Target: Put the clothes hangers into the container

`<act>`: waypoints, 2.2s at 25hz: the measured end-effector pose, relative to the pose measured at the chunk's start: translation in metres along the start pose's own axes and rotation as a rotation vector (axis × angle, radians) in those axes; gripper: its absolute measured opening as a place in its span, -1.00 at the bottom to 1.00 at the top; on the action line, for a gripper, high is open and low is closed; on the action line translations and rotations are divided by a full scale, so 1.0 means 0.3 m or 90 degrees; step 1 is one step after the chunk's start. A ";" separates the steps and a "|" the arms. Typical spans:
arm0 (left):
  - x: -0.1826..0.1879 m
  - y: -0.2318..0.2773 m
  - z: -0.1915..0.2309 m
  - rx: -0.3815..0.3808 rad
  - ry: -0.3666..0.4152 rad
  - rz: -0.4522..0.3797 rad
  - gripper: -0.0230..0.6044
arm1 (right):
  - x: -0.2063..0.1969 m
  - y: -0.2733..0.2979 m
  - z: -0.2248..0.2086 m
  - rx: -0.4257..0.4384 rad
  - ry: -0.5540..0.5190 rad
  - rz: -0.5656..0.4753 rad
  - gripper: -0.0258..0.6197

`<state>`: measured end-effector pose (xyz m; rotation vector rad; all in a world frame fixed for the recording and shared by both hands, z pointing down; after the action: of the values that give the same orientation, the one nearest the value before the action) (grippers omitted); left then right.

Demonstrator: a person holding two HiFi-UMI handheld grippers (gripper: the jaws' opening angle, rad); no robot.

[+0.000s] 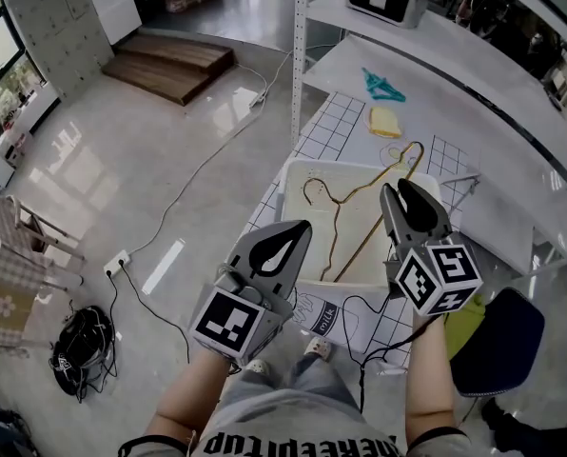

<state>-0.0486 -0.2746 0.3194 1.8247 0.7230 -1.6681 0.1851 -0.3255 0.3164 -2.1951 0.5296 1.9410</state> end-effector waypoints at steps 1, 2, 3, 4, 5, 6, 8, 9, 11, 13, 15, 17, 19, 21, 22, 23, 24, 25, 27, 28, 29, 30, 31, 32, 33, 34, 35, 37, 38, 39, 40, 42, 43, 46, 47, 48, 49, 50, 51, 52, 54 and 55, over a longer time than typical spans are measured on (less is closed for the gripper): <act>0.002 0.001 -0.007 -0.004 0.001 -0.001 -0.89 | 0.002 -0.012 -0.001 -0.002 0.001 -0.002 -0.50; 0.004 0.001 -0.014 -0.008 0.001 -0.002 -0.89 | 0.003 -0.023 -0.002 -0.004 0.002 -0.004 -0.49; 0.006 0.001 -0.022 -0.011 0.002 -0.003 -0.89 | 0.003 -0.036 -0.001 -0.005 0.004 -0.005 -0.50; 0.007 0.000 -0.029 -0.015 0.002 -0.005 -0.89 | 0.003 -0.048 0.000 -0.006 0.005 -0.007 -0.50; 0.008 0.000 -0.037 -0.020 0.002 -0.006 -0.89 | 0.002 -0.061 0.002 -0.007 0.005 -0.007 -0.50; 0.008 -0.001 -0.044 -0.024 0.003 -0.008 -0.89 | 0.002 -0.073 0.005 -0.008 0.006 -0.008 -0.50; 0.008 -0.004 -0.057 -0.033 0.003 -0.011 -0.89 | 0.001 -0.098 0.013 -0.009 0.007 -0.010 -0.52; 0.007 -0.007 -0.064 -0.038 0.003 -0.012 -0.89 | 0.000 -0.110 0.019 -0.009 0.007 -0.011 -0.53; 0.004 -0.014 -0.076 -0.047 0.002 -0.016 -0.89 | -0.004 -0.134 0.033 -0.007 0.007 -0.013 -0.55; 0.003 -0.020 -0.087 -0.055 0.001 -0.019 -0.89 | -0.009 -0.155 0.048 -0.004 0.005 -0.012 -0.56; 0.002 -0.027 -0.096 -0.064 0.002 -0.024 -0.89 | -0.014 -0.175 0.067 -0.001 0.004 -0.011 -0.57; 0.001 -0.038 -0.106 -0.072 0.008 -0.034 -0.89 | -0.018 -0.199 0.089 -0.002 0.003 -0.013 -0.63; 0.001 -0.054 -0.116 -0.081 0.007 -0.037 -0.89 | -0.022 -0.225 0.113 -0.004 0.003 -0.015 -0.70; 0.000 -0.073 -0.123 -0.088 0.010 -0.045 -0.89 | -0.026 -0.251 0.140 -0.008 0.003 -0.017 -0.77; -0.002 -0.083 -0.124 -0.092 0.018 -0.056 -0.89 | -0.028 -0.266 0.155 -0.011 0.003 -0.019 -0.80; -0.003 -0.094 -0.126 -0.095 0.025 -0.065 -0.89 | -0.030 -0.282 0.171 -0.015 0.003 -0.020 -0.82; -0.003 -0.105 -0.130 -0.099 0.028 -0.069 -0.89 | -0.031 -0.298 0.186 -0.020 0.004 -0.021 -0.85; -0.002 -0.116 -0.135 -0.103 0.028 -0.069 -0.89 | -0.035 -0.315 0.199 -0.024 0.006 -0.025 -0.87; 0.001 -0.135 -0.147 -0.110 0.027 -0.073 -0.89 | -0.041 -0.346 0.222 -0.030 0.012 -0.031 -0.92; 0.003 -0.144 -0.153 -0.114 0.027 -0.075 -0.89 | -0.041 -0.361 0.234 -0.031 0.015 -0.032 -0.93; 0.005 -0.153 -0.159 -0.118 0.028 -0.076 -0.89 | -0.041 -0.376 0.248 -0.033 0.016 -0.032 -0.93; 0.007 -0.162 -0.166 -0.123 0.028 -0.077 -0.89 | -0.041 -0.391 0.262 -0.034 0.016 -0.032 -0.93; 0.010 -0.172 -0.174 -0.127 0.029 -0.077 -0.89 | -0.042 -0.407 0.276 -0.035 0.015 -0.034 -0.93; 0.013 -0.182 -0.181 -0.132 0.029 -0.077 -0.89 | -0.043 -0.422 0.289 -0.037 0.014 -0.035 -0.93; 0.016 -0.191 -0.189 -0.137 0.027 -0.074 -0.89 | -0.045 -0.437 0.303 -0.039 0.012 -0.037 -0.92; 0.020 -0.201 -0.198 -0.142 0.023 -0.069 -0.89 | -0.046 -0.452 0.316 -0.041 0.010 -0.039 -0.92; 0.024 -0.210 -0.206 -0.147 0.019 -0.065 -0.89 | -0.047 -0.467 0.329 -0.043 0.007 -0.041 -0.92; 0.031 -0.223 -0.219 -0.156 0.024 -0.074 -0.89 | -0.050 -0.494 0.353 -0.047 0.004 -0.043 -0.92; 0.033 -0.230 -0.226 -0.160 0.026 -0.078 -0.89 | -0.053 -0.509 0.364 -0.049 0.004 -0.043 -0.92; 0.035 -0.238 -0.235 -0.164 0.028 -0.079 -0.89 | -0.057 -0.523 0.374 -0.050 0.004 -0.043 -0.92; 0.036 -0.245 -0.243 -0.167 0.031 -0.083 -0.89 | -0.062 -0.537 0.384 -0.051 0.005 -0.044 -0.92; 0.037 -0.257 -0.256 -0.173 0.037 -0.094 -0.89 | -0.070 -0.562 0.402 -0.052 0.007 -0.045 -0.92; 0.039 -0.262 -0.263 -0.176 0.039 -0.097 -0.89 | -0.074 -0.573 0.410 -0.053 0.008 -0.045 -0.92; 0.043 -0.271 -0.281 -0.186 0.037 -0.097 -0.89 | -0.080 -0.598 0.432 -0.053 0.009 -0.049 -0.92; 0.045 -0.274 -0.287 -0.189 0.035 -0.094 -0.89 | -0.081 -0.605 0.438 -0.052 0.008 -0.050 -0.92; 0.047 -0.277 -0.291 -0.192 0.033 -0.091 -0.89 | -0.082 -0.611 0.444 -0.052 0.008 -0.051 -0.92; 0.049 -0.278 -0.295 -0.194 0.032 -0.092 -0.89 | -0.083 -0.615 0.450 -0.051 0.008 -0.052 -0.92; 0.051 -0.280 -0.299 -0.196 0.030 -0.089 -0.89 | -0.084 -0.619 0.454 -0.051 0.008 -0.053 -0.92; 0.053 -0.282 -0.304 -0.199 0.025 -0.081 -0.89 | -0.084 -0.622 0.458 -0.049 0.007 -0.053 -0.93; 0.056 -0.284 -0.308 -0.201 0.020 -0.073 -0.89 | -0.084 -0.624 0.461 -0.047 0.006 -0.054 -0.93; 0.059 -0.286 -0.311 -0.203 0.018 -0.069 -0.89 | -0.082 -0.624 0.468 -0.044 0.004 -0.055 -0.93; 0.060 -0.287 -0.310 -0.203 0.018 -0.070 -0.89 | -0.082 -0.623 0.471 -0.044 0.001 -0.056 -0.93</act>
<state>-0.0439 -0.1475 0.3042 1.6103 1.0534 -1.4954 0.1206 -0.0993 0.2998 -2.2213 0.3651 1.9400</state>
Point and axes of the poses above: the fingertips, and each gripper's own axes: y forward along the fingers, z to its left, x out of its top, the point moved 9 cm from there along -y, backward along the fingers, and after that the axes turned 5 degrees about y, right-handed, at the moved point
